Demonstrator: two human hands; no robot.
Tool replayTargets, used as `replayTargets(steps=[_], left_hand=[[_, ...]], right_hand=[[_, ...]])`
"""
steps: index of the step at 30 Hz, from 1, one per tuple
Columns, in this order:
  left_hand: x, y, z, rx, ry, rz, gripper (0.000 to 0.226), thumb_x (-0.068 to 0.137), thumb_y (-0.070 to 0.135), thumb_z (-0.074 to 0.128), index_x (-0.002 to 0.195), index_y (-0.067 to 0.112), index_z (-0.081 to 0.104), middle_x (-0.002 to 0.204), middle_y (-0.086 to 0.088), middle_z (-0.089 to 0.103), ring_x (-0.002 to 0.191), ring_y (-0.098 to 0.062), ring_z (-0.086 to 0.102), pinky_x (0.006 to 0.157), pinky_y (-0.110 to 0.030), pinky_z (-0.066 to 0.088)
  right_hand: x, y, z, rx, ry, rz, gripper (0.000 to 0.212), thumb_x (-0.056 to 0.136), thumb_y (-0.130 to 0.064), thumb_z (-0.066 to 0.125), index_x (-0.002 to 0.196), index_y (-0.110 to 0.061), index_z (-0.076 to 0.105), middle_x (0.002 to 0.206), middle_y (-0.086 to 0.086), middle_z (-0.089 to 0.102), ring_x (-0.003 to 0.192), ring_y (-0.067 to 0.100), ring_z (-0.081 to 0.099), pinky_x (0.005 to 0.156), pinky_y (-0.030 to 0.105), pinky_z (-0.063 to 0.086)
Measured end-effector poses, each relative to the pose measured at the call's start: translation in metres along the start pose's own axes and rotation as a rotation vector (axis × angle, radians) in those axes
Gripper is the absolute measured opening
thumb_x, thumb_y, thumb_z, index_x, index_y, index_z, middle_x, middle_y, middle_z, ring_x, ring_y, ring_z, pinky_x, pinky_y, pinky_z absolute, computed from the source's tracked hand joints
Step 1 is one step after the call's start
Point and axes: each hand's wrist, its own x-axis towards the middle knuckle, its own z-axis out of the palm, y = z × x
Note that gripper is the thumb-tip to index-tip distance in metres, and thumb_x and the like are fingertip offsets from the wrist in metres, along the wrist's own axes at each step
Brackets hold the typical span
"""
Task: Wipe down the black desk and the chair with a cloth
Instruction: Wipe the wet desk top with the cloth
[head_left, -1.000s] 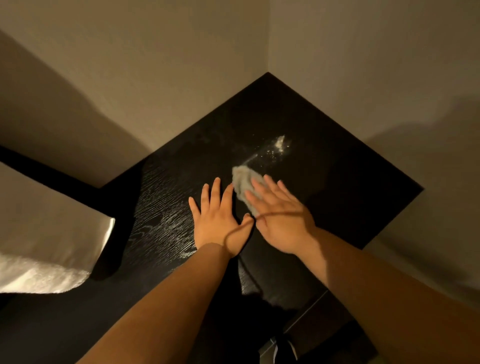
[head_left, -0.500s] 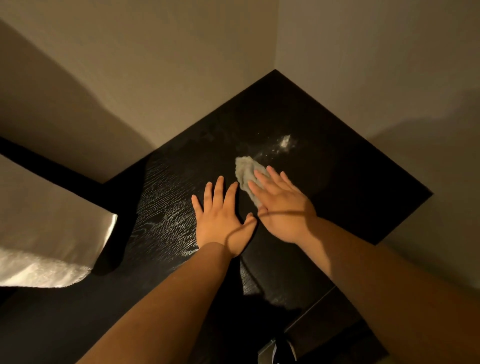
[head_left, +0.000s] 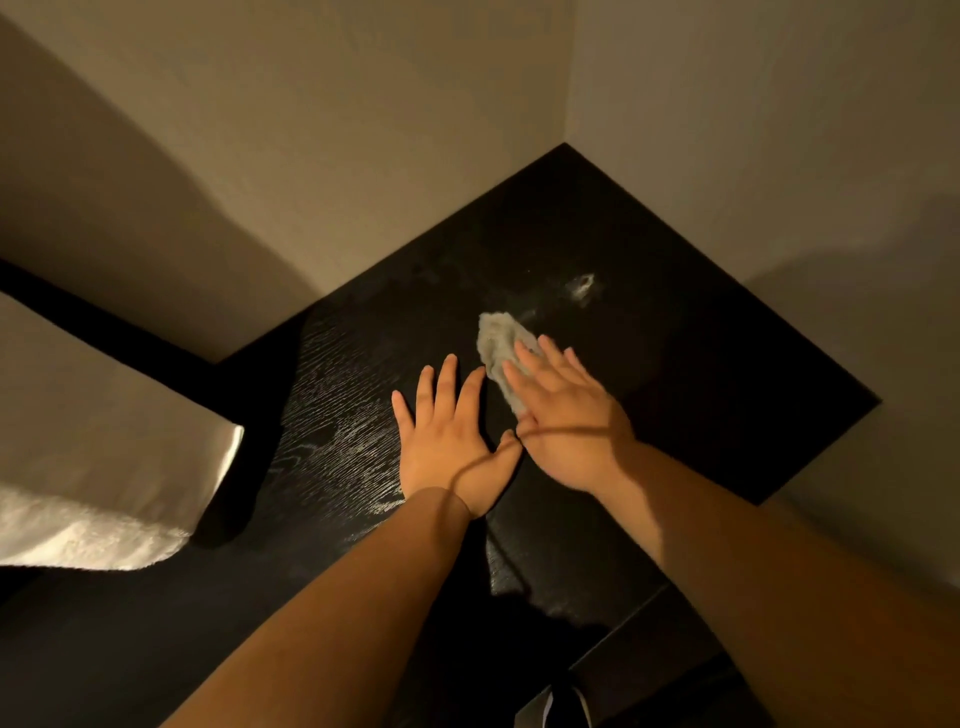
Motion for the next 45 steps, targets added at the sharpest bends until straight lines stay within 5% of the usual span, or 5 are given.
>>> replayTargets(steps=[10, 17, 31, 39, 45], left_hand=[[-0.001, -0.001, 0.002, -0.013, 0.023, -0.005, 0.083, 0.083, 0.065, 0.046, 0.160, 0.037, 0.027, 0.174, 0.005, 0.009, 0.161, -0.024, -0.003, 0.128, -0.059, -0.003], [0.000, -0.001, 0.001, -0.025, 0.027, -0.013, 0.085, 0.083, 0.065, 0.046, 0.159, 0.034, 0.028, 0.174, 0.006, 0.011, 0.161, -0.022, -0.002, 0.128, -0.058, -0.003], [0.002, -0.024, -0.017, -0.018, -0.043, 0.125, 0.079, 0.089, 0.064, 0.046, 0.161, 0.036, 0.028, 0.173, 0.007, 0.017, 0.160, -0.020, 0.010, 0.129, -0.053, 0.002], [0.051, -0.084, -0.028, 0.040, 0.056, -0.055, 0.076, 0.094, 0.064, 0.039, 0.163, 0.036, 0.023, 0.175, 0.003, 0.010, 0.161, -0.022, 0.002, 0.130, -0.051, -0.001], [0.054, -0.083, -0.031, 0.063, 0.043, -0.036, 0.079, 0.093, 0.065, 0.035, 0.164, 0.034, 0.020, 0.175, 0.002, 0.007, 0.161, -0.024, -0.001, 0.130, -0.053, 0.002]], right_hand=[[0.045, 0.044, -0.014, -0.104, 0.128, 0.311, 0.065, 0.101, -0.041, 0.025, 0.162, -0.020, 0.018, 0.170, 0.009, 0.012, 0.157, 0.032, 0.006, 0.127, 0.048, 0.006], [0.020, 0.011, -0.005, -0.025, -0.056, -0.102, 0.075, 0.091, -0.047, 0.007, 0.162, -0.025, 0.019, 0.171, -0.003, 0.008, 0.157, 0.021, -0.002, 0.128, 0.041, 0.000], [0.001, 0.004, -0.002, -0.059, -0.096, -0.008, 0.072, 0.099, -0.041, 0.037, 0.163, -0.029, 0.005, 0.171, -0.003, -0.005, 0.156, 0.021, -0.012, 0.123, 0.038, -0.012], [0.064, 0.028, -0.009, -0.029, 0.078, 0.317, 0.070, 0.099, -0.046, 0.023, 0.163, -0.023, 0.009, 0.171, 0.007, 0.001, 0.157, 0.031, -0.007, 0.127, 0.045, -0.004], [0.044, -0.021, 0.010, 0.041, 0.065, -0.065, 0.069, 0.095, -0.047, 0.030, 0.159, -0.022, 0.030, 0.170, 0.005, 0.015, 0.157, 0.029, 0.004, 0.128, 0.045, 0.005]])
